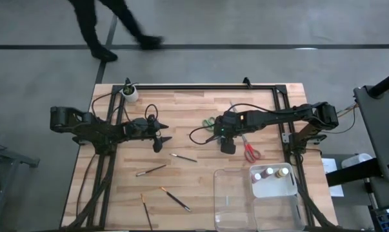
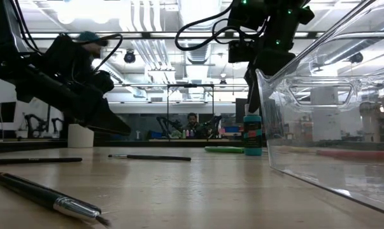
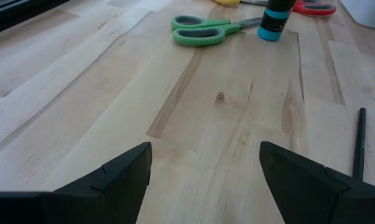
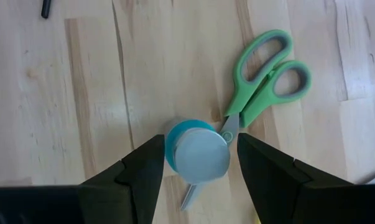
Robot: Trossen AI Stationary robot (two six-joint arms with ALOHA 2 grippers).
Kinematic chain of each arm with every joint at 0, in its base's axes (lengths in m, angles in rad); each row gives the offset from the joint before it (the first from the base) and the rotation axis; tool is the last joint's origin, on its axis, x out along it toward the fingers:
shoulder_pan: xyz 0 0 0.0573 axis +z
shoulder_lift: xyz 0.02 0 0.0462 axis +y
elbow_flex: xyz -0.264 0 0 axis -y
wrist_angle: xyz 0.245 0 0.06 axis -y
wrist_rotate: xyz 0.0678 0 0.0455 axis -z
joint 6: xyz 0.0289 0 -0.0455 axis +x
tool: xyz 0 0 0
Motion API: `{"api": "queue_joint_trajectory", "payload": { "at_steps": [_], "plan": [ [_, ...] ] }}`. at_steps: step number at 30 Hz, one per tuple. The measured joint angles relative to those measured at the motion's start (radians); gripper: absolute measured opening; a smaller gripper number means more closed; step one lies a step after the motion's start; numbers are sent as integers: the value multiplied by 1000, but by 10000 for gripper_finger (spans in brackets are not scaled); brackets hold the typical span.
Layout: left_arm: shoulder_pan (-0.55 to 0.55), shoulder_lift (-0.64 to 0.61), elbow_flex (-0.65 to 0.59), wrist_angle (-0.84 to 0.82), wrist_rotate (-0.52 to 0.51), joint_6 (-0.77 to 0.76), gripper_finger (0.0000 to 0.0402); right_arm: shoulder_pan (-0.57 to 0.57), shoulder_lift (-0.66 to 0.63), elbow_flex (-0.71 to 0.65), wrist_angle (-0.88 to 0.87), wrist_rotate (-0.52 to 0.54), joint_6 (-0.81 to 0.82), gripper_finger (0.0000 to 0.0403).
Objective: Pick & Place Paint Supplies
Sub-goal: Put the blue paint bottle into the white bin
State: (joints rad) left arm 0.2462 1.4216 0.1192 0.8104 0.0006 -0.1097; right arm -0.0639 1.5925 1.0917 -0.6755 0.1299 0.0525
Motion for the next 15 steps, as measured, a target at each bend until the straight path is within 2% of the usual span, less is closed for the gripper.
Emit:
{"api": "queue_joint_trajectory", "payload": {
  "at_steps": [8,15],
  "plan": [
    [0,0,0,0,0,0,304,0,-1,0,5,-23,-5,111],
    [0,0,0,0,0,0,304,0,-1,0,2,-26,-4,110]
  ]
}}
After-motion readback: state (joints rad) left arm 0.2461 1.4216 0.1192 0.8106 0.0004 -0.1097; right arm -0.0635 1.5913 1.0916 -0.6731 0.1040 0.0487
